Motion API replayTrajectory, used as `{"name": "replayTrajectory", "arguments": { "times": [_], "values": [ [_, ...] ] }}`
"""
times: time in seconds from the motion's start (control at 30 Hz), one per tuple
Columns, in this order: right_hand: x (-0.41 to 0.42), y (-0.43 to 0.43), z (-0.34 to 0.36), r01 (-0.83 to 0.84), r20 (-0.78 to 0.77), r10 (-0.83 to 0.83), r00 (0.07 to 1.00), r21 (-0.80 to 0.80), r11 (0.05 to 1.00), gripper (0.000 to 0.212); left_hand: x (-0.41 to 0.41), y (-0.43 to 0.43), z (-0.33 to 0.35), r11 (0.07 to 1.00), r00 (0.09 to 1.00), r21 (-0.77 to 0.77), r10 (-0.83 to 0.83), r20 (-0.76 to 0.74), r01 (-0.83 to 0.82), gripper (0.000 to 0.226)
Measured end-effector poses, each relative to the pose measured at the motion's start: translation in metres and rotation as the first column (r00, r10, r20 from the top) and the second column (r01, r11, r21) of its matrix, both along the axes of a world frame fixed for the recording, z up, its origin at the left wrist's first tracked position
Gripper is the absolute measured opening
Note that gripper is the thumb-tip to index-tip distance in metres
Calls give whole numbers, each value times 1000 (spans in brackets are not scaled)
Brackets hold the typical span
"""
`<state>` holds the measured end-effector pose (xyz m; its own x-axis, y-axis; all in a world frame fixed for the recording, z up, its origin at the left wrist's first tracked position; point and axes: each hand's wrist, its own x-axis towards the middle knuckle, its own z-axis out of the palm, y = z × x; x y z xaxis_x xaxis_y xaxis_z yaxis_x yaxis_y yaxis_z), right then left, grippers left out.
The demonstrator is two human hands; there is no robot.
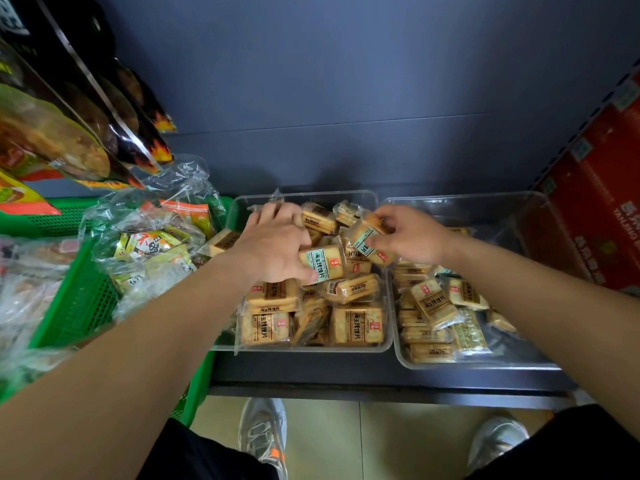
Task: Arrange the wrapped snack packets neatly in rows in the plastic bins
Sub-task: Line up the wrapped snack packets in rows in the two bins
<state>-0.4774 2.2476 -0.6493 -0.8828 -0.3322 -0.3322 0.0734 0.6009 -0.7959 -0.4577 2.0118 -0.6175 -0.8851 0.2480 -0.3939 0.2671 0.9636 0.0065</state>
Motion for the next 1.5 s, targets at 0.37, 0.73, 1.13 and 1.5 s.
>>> {"name": "replayTrajectory", "arguments": {
  "times": [0.37,0.73,1.13,1.5],
  "values": [
    [15,101,12,334,-72,-332,940,8,943,22,3,16,19,676,948,703,319,-8,-221,36],
    [-2,166,-67,-90,72,62,995,515,852,35,-22,110,-12,680,983,717,178,42,-154,40],
    [30,166,-93,-98,79,68,995,485,869,30,-21,108,-19,725,988,678,156,16,-126,37],
    [28,168,-94,26,-136,62,989,566,824,41,-23,110,-24,741,989,661,144,17,-119,39]
  ]
}}
